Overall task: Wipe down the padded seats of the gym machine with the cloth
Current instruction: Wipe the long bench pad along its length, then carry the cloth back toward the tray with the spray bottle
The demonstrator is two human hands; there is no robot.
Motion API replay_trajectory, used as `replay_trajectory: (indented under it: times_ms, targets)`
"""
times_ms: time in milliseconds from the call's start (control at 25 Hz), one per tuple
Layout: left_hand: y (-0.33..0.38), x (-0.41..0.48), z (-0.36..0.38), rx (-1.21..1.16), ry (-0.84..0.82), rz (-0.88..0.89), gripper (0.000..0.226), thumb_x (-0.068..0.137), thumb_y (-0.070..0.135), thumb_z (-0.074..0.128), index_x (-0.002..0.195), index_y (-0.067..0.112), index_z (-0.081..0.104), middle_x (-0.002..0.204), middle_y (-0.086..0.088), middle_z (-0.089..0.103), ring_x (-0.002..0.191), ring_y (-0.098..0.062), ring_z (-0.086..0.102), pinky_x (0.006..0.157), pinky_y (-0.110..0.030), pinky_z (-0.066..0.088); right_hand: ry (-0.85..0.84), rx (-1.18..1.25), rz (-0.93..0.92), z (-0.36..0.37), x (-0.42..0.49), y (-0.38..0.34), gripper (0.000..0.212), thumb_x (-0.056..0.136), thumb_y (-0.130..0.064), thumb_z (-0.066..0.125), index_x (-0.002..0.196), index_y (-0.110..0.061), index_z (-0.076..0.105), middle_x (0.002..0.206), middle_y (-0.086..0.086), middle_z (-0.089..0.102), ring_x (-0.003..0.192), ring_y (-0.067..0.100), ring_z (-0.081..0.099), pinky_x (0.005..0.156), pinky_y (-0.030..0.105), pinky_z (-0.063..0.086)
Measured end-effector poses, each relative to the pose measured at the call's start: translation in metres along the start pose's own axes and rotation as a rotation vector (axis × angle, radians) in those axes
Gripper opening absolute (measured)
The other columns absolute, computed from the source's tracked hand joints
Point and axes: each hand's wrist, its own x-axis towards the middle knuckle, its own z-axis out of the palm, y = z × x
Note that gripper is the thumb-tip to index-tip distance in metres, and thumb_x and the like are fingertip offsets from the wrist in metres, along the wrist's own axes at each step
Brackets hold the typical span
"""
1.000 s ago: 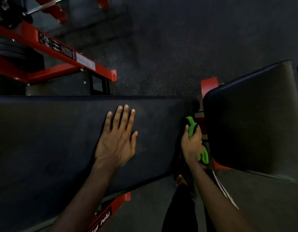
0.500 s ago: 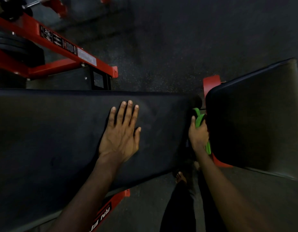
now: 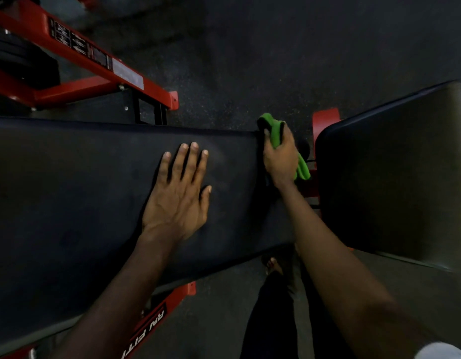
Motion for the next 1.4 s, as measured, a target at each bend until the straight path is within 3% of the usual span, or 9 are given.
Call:
replay_trajectory:
  times_ms: [200,360,480,600,680,960,1080,1280,1400]
  targets:
    - [0.000,0.001,0.000,0.001,0.002,0.005,0.070,0.102,0.041,0.024,0.161,0.005,0.017,0.168,-0.018,0.012,0.156,-0.034,0.011,0.126,-0.054,0.004,0.130,-0.068,0.372,-0.024,-0.036,0.048,0.067,0.100,-0.056,0.049,0.151,-0.013,0.044,0.153,0.011,0.049,0.136,0.035,0.050,0.107,0.043,0.042]
    - [0.000,0.003,0.000,0.010,-0.007,-0.002,0.071,0.100,0.042,0.024,0.161,0.006,0.018,0.168,-0.018,0.013,0.156,-0.034,0.012,0.126,-0.053,0.004,0.064,-0.114,0.123,-0.027,-0.157,0.052,0.059,0.100,-0.039,0.058,0.153,-0.017,0.043,0.159,0.000,0.042,0.144,0.017,0.042,0.110,0.029,0.036]
    - [0.001,0.001,-0.001,0.017,-0.003,-0.005,0.071,0.100,0.042,0.022,0.161,0.006,0.017,0.168,-0.019,0.014,0.156,-0.034,0.012,0.126,-0.054,0.006,-0.002,-0.112,-0.065,-0.033,-0.150,0.064,0.054,0.098,-0.028,0.063,0.149,-0.020,0.049,0.156,0.000,0.048,0.140,0.013,0.045,0.109,0.027,0.037]
    - [0.001,0.001,0.001,0.019,0.005,-0.005,0.071,0.100,0.042,0.022,0.161,0.006,0.018,0.168,-0.018,0.015,0.156,-0.033,0.013,0.126,-0.053,0.007,0.093,-0.085,0.324,-0.044,-0.090,0.083,0.052,0.101,-0.042,0.055,0.145,-0.013,0.052,0.142,0.015,0.058,0.129,0.038,0.056,0.102,0.043,0.044]
    - [0.000,0.001,0.002,0.017,0.020,0.002,0.071,0.100,0.043,0.023,0.161,0.006,0.018,0.168,-0.018,0.015,0.156,-0.034,0.014,0.126,-0.053,0.007,0.105,-0.123,0.436,-0.046,-0.069,0.086,0.056,0.101,-0.049,0.052,0.144,-0.013,0.052,0.138,0.020,0.061,0.124,0.043,0.057,0.100,0.045,0.044]
    - [-0.001,0.000,0.007,0.001,0.085,0.015,0.071,0.099,0.043,0.024,0.160,0.006,0.023,0.167,-0.018,0.019,0.155,-0.033,0.018,0.125,-0.054,0.011,-0.028,-0.129,0.155,-0.017,0.044,-0.005,0.059,0.096,-0.057,0.055,0.144,-0.023,0.053,0.140,0.011,0.061,0.128,0.037,0.057,0.103,0.040,0.043]
    - [-0.002,-0.002,0.009,0.008,0.106,0.015,0.070,0.099,0.042,0.027,0.159,0.006,0.025,0.166,-0.019,0.022,0.154,-0.034,0.020,0.125,-0.055,0.012,0.008,-0.080,0.110,-0.019,-0.028,0.016,0.062,0.097,-0.054,0.058,0.150,-0.026,0.046,0.149,0.003,0.056,0.133,0.030,0.055,0.106,0.037,0.043]
    - [-0.001,-0.001,0.008,-0.025,0.112,0.023,0.070,0.098,0.041,0.027,0.158,0.004,0.029,0.164,-0.020,0.027,0.152,-0.035,0.025,0.124,-0.056,0.015,-0.148,-0.066,-0.396,-0.053,-0.151,0.070,0.061,0.094,-0.018,0.069,0.150,-0.026,0.046,0.156,-0.009,0.041,0.144,0.009,0.040,0.115,0.009,0.025]
    - [-0.001,-0.004,0.001,-0.106,0.065,0.003,0.071,0.097,0.043,0.024,0.153,0.004,0.040,0.160,-0.020,0.035,0.149,-0.034,0.032,0.124,-0.052,0.016,-0.180,-0.015,-0.308,-0.087,-0.145,0.053,0.051,0.096,-0.019,0.068,0.145,-0.016,0.054,0.150,-0.010,0.048,0.140,0.011,0.046,0.116,0.014,0.030]
